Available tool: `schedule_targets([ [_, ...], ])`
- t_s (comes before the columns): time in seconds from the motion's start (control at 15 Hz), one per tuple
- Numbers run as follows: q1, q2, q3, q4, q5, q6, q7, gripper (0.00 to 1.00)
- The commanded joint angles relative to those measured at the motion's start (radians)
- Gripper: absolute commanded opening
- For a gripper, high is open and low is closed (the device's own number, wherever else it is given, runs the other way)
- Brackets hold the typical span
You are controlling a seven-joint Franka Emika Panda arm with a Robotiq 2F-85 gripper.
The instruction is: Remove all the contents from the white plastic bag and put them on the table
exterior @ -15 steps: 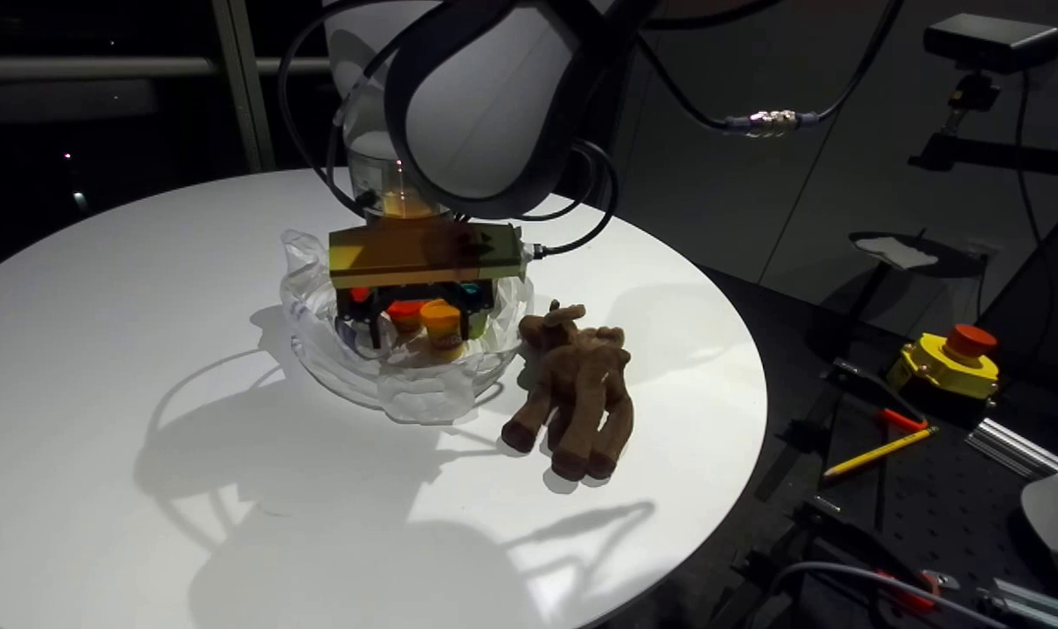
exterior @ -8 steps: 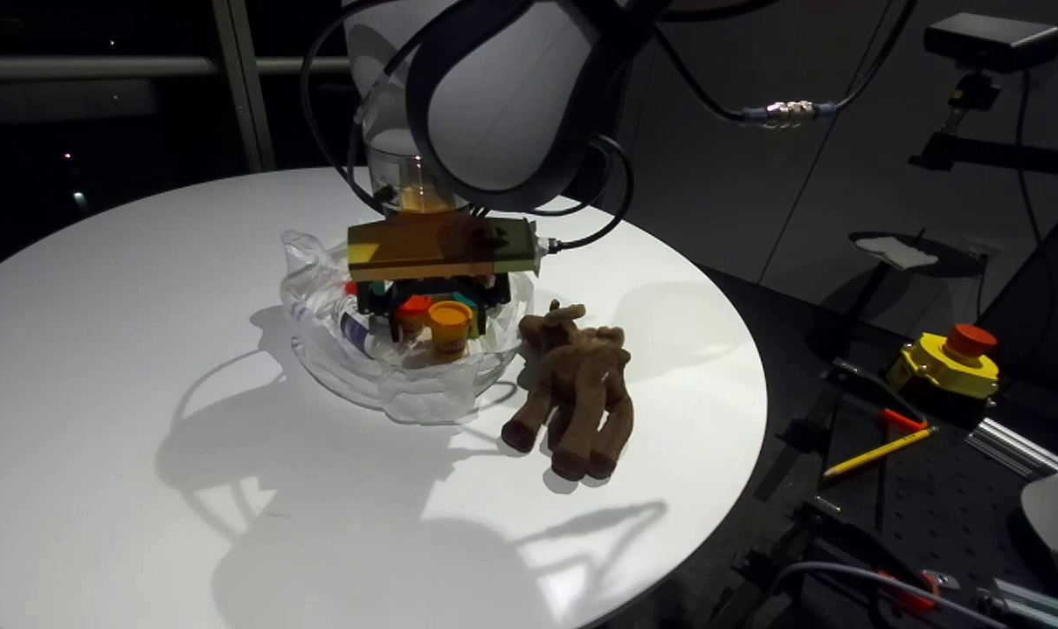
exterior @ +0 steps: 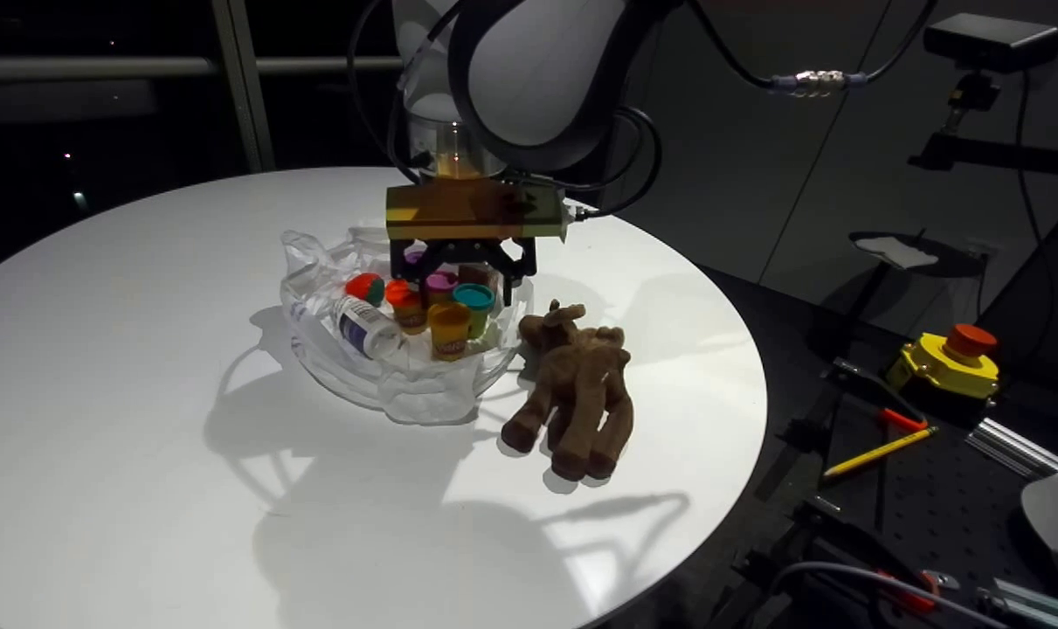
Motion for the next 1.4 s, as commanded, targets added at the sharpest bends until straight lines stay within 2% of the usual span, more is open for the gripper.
schedule_targets([
  [0.0, -0.047, -0.034, 0.038, -0.013, 0.003, 0.005, -0.019, 1.00],
  [0.4, -0.113, -0.020, 0.128, -0.001, 0.069, 0.001, -0.109, 1.00],
  [1.0, -0.141, -0.004, 0.132, 0.015, 0.111, -0.022, -0.164, 1.00],
  [1.33, -0.159, 0.007, 0.156, 0.025, 0.154, -0.013, -0.224, 1.00],
])
